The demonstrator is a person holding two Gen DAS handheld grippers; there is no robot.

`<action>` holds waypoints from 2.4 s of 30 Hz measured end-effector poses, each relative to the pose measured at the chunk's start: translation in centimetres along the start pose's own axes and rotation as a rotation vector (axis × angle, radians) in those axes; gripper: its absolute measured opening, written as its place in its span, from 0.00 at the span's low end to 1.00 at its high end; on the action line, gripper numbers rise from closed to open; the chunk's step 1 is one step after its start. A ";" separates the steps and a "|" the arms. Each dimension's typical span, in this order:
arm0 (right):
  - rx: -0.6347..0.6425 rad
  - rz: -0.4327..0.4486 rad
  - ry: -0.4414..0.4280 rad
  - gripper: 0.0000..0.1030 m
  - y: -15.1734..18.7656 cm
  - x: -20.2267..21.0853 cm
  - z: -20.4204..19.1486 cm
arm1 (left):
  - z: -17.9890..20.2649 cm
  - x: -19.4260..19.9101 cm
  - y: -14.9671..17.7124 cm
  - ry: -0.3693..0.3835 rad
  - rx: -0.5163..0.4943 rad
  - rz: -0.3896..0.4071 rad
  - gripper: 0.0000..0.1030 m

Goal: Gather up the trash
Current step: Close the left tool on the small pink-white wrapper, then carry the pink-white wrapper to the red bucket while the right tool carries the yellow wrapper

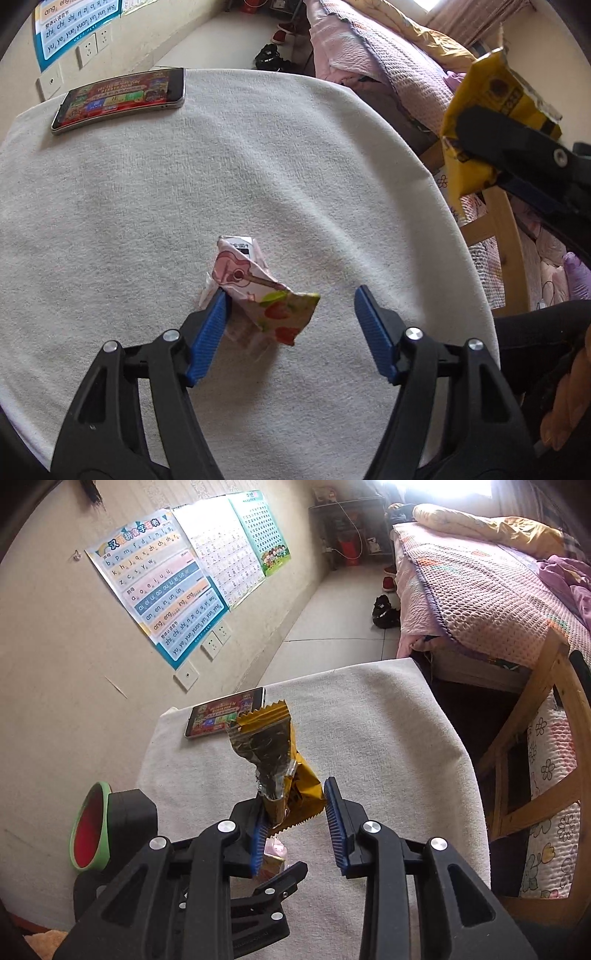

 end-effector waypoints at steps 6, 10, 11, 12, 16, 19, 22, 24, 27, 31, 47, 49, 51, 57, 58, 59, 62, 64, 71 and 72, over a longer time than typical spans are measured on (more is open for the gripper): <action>0.007 -0.009 0.015 0.29 0.2 -0.5 -0.1 | -0.9 0.6 0.7 0.020 0.012 0.018 0.39; 0.014 -0.017 0.022 0.29 0.3 -0.9 -0.3 | -2.1 2.3 1.1 0.036 0.055 0.057 0.38; 0.017 -0.020 0.024 0.29 0.3 -0.9 -0.4 | -2.5 2.8 1.1 0.038 0.069 0.069 0.38; 0.021 -0.022 0.026 0.29 0.4 -1.0 -0.4 | -3.0 3.3 1.1 0.040 0.085 0.082 0.38; 0.034 -0.027 0.032 0.29 0.5 -1.2 -0.8 | -4.4 5.5 1.3 0.033 0.123 0.123 0.38; 0.046 -0.034 0.035 0.29 0.7 -1.4 -1.0 | -5.1 7.0 1.6 0.033 0.139 0.153 0.38; 0.062 -0.044 0.041 0.29 0.9 -1.8 -1.4 | -5.7 8.4 2.0 0.028 0.141 0.183 0.38; 0.076 -0.049 0.046 0.29 1.1 -2.0 -1.7 | -6.2 9.4 2.4 0.020 0.147 0.204 0.38; 0.111 -0.060 0.053 0.29 1.5 -2.4 -2.5 | -8.0 11.0 3.0 -0.005 0.165 0.239 0.38; 0.194 -0.084 0.077 0.29 2.5 -3.4 -4.2 | -11.4 13.7 3.9 -0.057 0.221 0.295 0.38; 0.438 -0.195 -0.041 0.29 7.8 -6.8 -15.0 | -24.0 22.9 10.4 -0.316 0.486 0.452 0.38; 0.446 -0.196 -0.061 0.30 7.9 -6.9 -16.3 | -24.6 23.4 10.8 -0.328 0.498 0.462 0.38; 0.449 -0.195 -0.082 0.30 7.9 -6.9 -17.5 | -25.1 23.9 11.1 -0.334 0.505 0.470 0.38; 0.438 -0.171 -0.168 0.30 6.9 -6.5 -22.1 | -25.5 24.9 11.6 -0.355 0.512 0.491 0.38; 0.444 -0.165 -0.185 0.30 6.8 -6.4 -23.1 | -25.6 25.0 11.6 -0.359 0.513 0.493 0.38; 0.454 -0.161 -0.200 0.30 6.8 -6.2 -24.0 | -25.8 25.2 11.7 -0.363 0.515 0.496 0.38; 0.489 -0.154 -0.234 0.30 6.9 -6.0 -26.7 | -26.3 25.7 12.1 -0.372 0.525 0.501 0.38; 0.507 -0.154 -0.253 0.30 7.1 -6.0 -28.0 | -26.8 26.0 12.4 -0.380 0.531 0.503 0.38; 0.548 -0.160 -0.286 0.30 7.9 -5.8 -31.4 | -28.5 26.8 13.2 -0.408 0.560 0.505 0.38; 0.550 -0.162 -0.290 0.30 8.0 -5.9 -31.7 | -28.6 26.9 13.2 -0.412 0.563 0.504 0.38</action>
Point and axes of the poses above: each gripper's, at about its wrist camera, not at the fingertips, and x roughly against the way its jaws point, z to its right, y to its underside, the point moved 6 cm from there along -x, roughly the way its jaws point, and after that the axes turned 6 degrees about -z, right-handed, at the moved point
